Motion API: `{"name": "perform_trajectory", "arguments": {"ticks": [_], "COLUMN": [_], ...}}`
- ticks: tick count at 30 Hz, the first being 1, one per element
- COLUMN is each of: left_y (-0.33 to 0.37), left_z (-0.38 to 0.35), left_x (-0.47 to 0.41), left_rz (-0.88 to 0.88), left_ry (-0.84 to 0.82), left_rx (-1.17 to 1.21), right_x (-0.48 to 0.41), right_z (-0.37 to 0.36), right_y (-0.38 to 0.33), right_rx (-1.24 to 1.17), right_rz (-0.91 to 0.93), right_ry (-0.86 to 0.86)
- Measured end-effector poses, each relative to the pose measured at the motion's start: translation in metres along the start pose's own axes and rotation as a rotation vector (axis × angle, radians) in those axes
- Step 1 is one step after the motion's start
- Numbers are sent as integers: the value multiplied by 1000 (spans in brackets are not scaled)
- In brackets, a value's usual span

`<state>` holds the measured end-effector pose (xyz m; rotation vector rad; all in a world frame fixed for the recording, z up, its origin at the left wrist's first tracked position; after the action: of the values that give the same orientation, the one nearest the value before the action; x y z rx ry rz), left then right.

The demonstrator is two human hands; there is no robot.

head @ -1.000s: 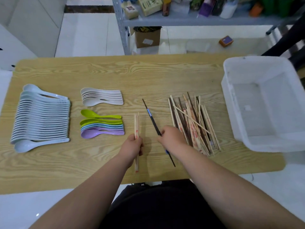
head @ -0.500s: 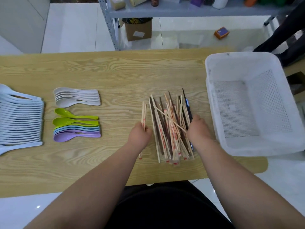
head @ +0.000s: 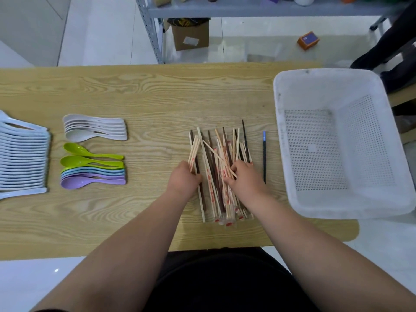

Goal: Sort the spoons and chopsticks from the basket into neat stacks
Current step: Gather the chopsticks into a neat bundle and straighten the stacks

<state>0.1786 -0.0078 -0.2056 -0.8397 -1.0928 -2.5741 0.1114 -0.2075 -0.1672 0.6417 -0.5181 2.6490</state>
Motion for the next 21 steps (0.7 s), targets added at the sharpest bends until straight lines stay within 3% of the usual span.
{"name": "perform_trajectory", "arguments": {"ticks": [8, 21], "left_y": [-4, -11], "left_z": [-3, -27], "left_x": [6, 23], "left_rz": [-4, 65], "left_ry": [-1, -162], "left_rx": [113, 467], "right_x": [0, 17], "right_z": [4, 11], "right_y": [6, 12], "right_rx": [-114, -101], "right_rz": [-72, -147], "right_ry": [-2, 44]}}
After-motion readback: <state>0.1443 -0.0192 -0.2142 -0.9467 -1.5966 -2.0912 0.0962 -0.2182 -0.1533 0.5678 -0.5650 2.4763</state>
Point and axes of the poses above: each hand's wrist, its own x-axis away from the middle knuckle, its own z-axis out of the back of the hand, y = z × x, the point moved 10 cm from there along -x, towards the middle knuckle, and after that the axes turned 12 degrees about x, right-handed, at the moved point
